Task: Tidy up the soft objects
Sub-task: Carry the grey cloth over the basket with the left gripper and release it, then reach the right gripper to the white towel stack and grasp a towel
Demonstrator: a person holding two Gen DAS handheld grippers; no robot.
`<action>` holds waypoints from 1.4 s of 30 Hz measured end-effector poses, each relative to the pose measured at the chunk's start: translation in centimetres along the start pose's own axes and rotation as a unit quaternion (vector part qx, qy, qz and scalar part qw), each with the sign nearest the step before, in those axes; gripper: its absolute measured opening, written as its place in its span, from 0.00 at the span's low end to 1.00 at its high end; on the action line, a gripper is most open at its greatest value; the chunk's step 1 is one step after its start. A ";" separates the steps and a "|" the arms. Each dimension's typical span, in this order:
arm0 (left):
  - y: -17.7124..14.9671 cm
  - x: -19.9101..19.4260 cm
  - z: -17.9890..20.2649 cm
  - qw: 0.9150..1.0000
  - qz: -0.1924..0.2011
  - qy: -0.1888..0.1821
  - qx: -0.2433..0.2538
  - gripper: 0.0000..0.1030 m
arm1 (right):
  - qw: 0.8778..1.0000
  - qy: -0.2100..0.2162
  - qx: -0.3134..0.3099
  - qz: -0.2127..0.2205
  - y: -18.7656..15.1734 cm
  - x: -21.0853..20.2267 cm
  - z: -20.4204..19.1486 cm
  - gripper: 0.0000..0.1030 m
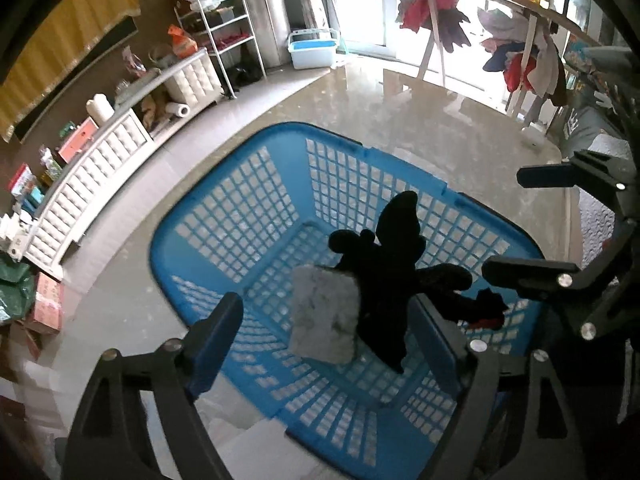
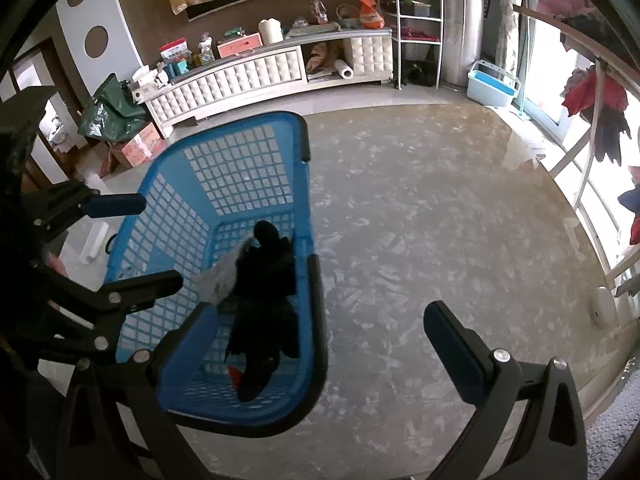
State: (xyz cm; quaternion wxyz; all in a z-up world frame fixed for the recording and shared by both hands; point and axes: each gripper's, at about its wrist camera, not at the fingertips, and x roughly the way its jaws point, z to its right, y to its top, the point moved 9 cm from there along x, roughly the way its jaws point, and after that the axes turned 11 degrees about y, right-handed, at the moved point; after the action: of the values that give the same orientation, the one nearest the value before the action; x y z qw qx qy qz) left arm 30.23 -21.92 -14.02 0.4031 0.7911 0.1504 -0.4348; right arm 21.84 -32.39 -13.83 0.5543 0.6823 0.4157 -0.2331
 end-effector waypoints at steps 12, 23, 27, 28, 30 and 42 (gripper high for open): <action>-2.6 -6.2 -2.9 0.997 0.019 0.013 -0.077 0.81 | 0.999 -0.002 -0.030 0.021 0.6 -2.7 -3.6 1.00; -7.6 -10.2 -5.4 0.991 0.024 0.040 -0.121 1.00 | 0.997 0.022 -0.062 0.029 0.0 -4.1 -9.0 1.00; -10.0 -11.0 -6.5 0.988 0.012 0.031 -0.153 1.00 | 0.997 0.027 -0.073 0.026 -0.3 -3.7 -11.0 1.00; -10.8 -11.1 -6.9 0.986 0.010 0.032 -0.160 1.00 | 0.996 0.028 -0.075 0.025 -0.4 -3.6 -11.3 1.00; -12.2 -11.4 -7.5 0.985 0.005 0.036 -0.170 1.00 | 0.996 0.030 -0.083 0.021 -0.6 -3.2 -12.5 1.00; -18.9 -12.0 -10.5 0.976 -0.010 0.040 -0.213 1.00 | 0.988 0.067 -0.138 -0.019 -2.5 0.8 -19.0 1.00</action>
State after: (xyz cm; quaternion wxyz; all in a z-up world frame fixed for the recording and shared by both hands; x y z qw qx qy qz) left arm 18.14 -0.61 -10.78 0.5519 0.7021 0.2635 -0.3647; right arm 17.54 -14.02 -10.60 0.6092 0.6056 0.4931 -0.1378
